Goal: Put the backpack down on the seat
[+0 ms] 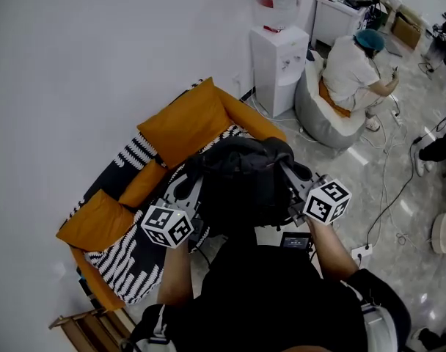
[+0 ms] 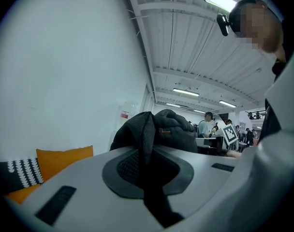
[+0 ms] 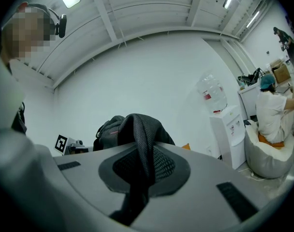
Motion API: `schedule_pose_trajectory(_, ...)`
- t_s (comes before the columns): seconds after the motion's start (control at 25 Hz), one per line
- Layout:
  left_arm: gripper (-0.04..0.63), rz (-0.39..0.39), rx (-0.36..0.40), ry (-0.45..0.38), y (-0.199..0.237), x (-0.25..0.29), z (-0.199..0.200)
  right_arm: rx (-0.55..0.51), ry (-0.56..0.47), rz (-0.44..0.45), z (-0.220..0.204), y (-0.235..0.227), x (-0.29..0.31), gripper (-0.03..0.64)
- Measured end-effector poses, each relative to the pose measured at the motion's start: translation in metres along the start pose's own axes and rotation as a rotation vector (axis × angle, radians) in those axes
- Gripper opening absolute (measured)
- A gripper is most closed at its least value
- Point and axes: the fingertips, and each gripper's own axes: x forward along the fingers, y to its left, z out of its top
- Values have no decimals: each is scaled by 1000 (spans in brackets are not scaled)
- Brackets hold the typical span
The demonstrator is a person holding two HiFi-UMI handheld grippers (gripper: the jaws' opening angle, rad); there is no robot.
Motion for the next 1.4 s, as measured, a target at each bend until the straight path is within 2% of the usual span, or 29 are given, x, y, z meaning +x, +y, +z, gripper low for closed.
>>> schedule_pose_trajectory(0.28, 35, 0, -52, 30, 56, 41, -9, 11, 65, -6, -11, -35, 56, 48)
schedule_pose_trajectory(0.56, 35, -22, -38, 76, 105, 90, -10, 28, 98, -45, -13, -81, 117, 48)
schedule_pose_trajectory(0.88, 35, -15, -50, 78, 176, 145, -24, 12, 136, -16, -24, -128, 191, 48)
schedule_pose_trajectory(1.12, 35, 0, -88, 85, 220, 179, -45, 59, 143, 5, -46, -161, 232, 48)
schedule_pose_trajectory(1.4, 35, 36, -139, 126, 254, 209, -72, 114, 177, -31, -70, -195, 262, 48)
